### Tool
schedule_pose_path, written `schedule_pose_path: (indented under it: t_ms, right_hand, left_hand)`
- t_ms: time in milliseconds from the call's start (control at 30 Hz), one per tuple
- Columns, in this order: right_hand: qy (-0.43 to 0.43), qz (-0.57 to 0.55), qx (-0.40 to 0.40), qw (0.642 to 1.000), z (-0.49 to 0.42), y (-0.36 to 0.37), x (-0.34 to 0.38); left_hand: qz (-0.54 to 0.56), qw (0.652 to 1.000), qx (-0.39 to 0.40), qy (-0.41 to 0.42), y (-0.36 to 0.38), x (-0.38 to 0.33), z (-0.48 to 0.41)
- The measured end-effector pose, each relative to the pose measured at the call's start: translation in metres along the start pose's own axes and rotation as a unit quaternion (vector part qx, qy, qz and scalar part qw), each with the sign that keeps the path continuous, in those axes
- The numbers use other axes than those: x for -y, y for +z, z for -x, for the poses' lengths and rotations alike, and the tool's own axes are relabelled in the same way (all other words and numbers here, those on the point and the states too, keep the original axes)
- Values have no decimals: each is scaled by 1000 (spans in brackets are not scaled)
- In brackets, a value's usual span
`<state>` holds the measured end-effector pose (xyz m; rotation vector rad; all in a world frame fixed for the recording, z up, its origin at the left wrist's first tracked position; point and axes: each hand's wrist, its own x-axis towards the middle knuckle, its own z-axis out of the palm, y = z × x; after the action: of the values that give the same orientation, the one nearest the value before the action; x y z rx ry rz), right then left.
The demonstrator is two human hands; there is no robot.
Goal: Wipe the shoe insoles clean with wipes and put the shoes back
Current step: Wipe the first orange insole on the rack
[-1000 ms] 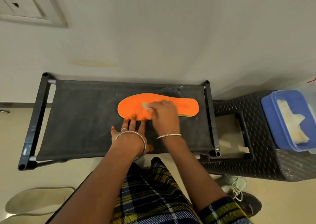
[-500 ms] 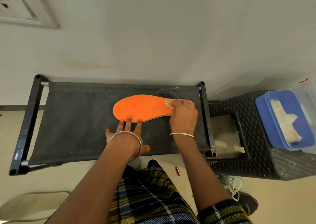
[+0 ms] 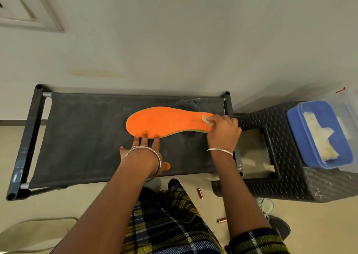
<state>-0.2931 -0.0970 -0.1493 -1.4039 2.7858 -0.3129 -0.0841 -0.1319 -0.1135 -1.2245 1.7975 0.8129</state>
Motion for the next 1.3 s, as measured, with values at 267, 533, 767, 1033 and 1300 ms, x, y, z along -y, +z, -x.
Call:
schedule_pose_path:
  t_ms: [267, 533, 767, 1033, 1300]
  right_hand:
    - [-251, -33, 59, 966, 46, 17, 77]
    - [-53, -13, 7, 998, 12, 5, 16]
    - [-252, -21, 41, 967, 43, 14, 67]
    - [-56, -18, -4, 998, 9, 2, 11]
    - [-259, -53, 84, 961, 29, 21, 82]
  left_hand:
    - [19, 1000, -3, 2, 0, 2, -4]
    - [12, 1000, -4, 5, 0, 2, -6]
    - [16, 1000, -2, 0, 1, 1, -12]
    - [11, 1000, -8, 9, 1, 3, -11]
    - [27, 1000, -7, 4, 1, 1, -15]
